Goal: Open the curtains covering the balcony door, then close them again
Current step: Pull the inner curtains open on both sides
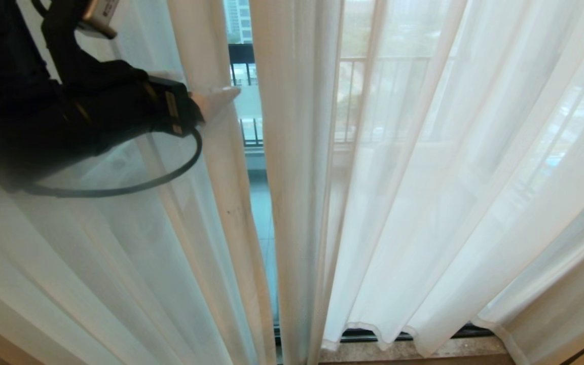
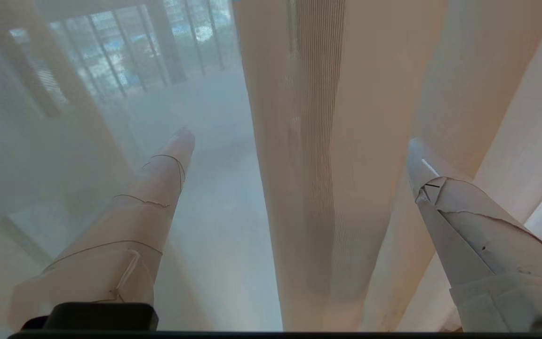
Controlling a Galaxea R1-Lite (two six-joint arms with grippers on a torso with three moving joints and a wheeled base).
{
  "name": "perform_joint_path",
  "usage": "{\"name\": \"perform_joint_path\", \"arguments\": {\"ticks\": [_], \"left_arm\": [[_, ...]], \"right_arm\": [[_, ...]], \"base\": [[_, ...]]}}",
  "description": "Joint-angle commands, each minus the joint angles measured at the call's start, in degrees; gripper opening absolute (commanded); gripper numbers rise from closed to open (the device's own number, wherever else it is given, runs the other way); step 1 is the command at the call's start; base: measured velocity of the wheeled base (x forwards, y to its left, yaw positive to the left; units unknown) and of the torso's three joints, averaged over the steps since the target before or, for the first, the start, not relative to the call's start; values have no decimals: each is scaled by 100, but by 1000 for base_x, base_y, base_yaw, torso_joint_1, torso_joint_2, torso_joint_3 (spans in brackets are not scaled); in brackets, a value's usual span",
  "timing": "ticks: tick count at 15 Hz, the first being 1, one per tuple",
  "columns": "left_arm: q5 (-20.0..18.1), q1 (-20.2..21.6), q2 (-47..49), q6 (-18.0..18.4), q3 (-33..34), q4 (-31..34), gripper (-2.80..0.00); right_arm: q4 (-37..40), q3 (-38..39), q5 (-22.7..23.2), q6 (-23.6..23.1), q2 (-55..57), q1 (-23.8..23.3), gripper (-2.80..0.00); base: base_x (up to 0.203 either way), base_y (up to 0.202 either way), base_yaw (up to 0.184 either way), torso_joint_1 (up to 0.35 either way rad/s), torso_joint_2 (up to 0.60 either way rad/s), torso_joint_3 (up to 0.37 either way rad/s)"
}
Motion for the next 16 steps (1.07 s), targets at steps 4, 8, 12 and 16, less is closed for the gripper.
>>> {"name": "perform_joint_path", "arguments": {"ticks": [4,8,12,16], "left_arm": [[21,203,278,44,-168,-21,0],[195,321,631,92,-199,-1032,0],[223,360,689,98,-201,-1102,0],[225,360,701,98,-201,-1102,0]], "right_arm": [[-7,0,1,-2,0,1,-280],[2,0,1,1,0,1,-280],[-2,0,1,3,0,1,-280],[-1,0,1,3,0,1,-280]], "base": [[0,0,0,0,0,0],[0,0,0,0,0,0],[0,0,0,0,0,0],[0,0,0,0,0,0]]}}
